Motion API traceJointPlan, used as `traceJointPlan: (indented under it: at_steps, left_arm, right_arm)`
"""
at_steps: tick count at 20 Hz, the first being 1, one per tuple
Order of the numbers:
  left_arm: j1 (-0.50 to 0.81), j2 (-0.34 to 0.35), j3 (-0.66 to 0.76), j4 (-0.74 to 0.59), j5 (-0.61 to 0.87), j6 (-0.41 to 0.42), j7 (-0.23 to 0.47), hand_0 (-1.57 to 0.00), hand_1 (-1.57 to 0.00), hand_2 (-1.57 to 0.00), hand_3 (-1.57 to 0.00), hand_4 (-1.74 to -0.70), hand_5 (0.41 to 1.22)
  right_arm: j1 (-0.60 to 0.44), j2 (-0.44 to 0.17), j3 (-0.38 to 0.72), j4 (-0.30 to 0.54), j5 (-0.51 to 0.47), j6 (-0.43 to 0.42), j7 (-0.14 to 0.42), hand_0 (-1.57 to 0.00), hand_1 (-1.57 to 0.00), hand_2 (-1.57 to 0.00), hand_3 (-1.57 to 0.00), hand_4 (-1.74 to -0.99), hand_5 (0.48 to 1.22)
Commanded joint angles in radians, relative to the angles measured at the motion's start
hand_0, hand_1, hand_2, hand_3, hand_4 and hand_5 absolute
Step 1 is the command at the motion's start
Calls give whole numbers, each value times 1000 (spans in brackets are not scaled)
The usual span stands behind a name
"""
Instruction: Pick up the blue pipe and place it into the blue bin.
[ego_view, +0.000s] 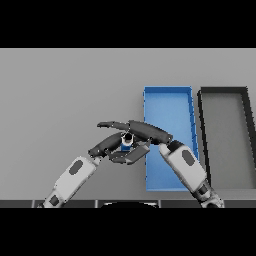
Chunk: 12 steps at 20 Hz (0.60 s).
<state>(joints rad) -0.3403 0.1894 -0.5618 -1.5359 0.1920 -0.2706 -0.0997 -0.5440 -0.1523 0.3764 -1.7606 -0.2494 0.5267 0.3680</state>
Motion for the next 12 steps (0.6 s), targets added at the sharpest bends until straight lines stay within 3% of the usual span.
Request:
traceJointPlan:
  at_steps: [1, 2, 3, 4, 5, 7, 9, 12]
  left_arm:
    - [-6, 11, -22, 9, -61, 29, 42, -1236, -1120, -1093, -920, -1613, 1221]
    - [-24, 26, -29, -1, -98, 40, 77, -993, -895, -875, -736, -1587, 1221]
    - [-23, 23, -26, -3, -111, 55, 71, -879, -828, -796, -667, -1611, 1221]
    - [-19, 21, -25, -10, -112, 59, 56, -895, -867, -845, -656, -1637, 1221]
    - [-5, 8, -19, -13, -91, 61, 39, -1030, -1008, -990, -623, -1658, 1192]
    - [2, -10, 1, -27, -28, 45, 28, -1225, -1211, -1199, -525, -1688, 1203]
    - [14, -23, 6, -15, -4, 41, 13, -1349, -1340, -1333, -527, -1707, 1209]
    - [2, -19, -10, -17, -15, 60, 7, -1458, -1453, -1449, -591, -1724, 1215]
  right_arm:
    - [-17, 1, -2, 14, 1, 6, 16, -278, -313, -329, -228, -1352, 528]
    - [-17, 10, 5, 28, 11, 14, 0, -478, -500, -500, -375, -1390, 538]
    - [-26, 15, 8, 38, 11, 19, -12, -697, -714, -714, -562, -1453, 551]
    - [-25, 23, 15, 32, -7, 21, -6, -872, -886, -886, -701, -1503, 573]
    - [-30, 29, 13, 32, -41, 24, 16, -1012, -1023, -1023, -828, -1541, 604]
    - [-25, 39, 12, 33, -61, 2, 37, -1213, -1220, -1220, -1096, -1492, 706]
    - [0, 53, 13, 31, -39, -4, 0, -1342, -1346, -1346, -1267, -1464, 891]
    - [4, 47, 12, 12, 24, 9, -56, -1454, -1456, -1456, -1415, -1459, 1052]
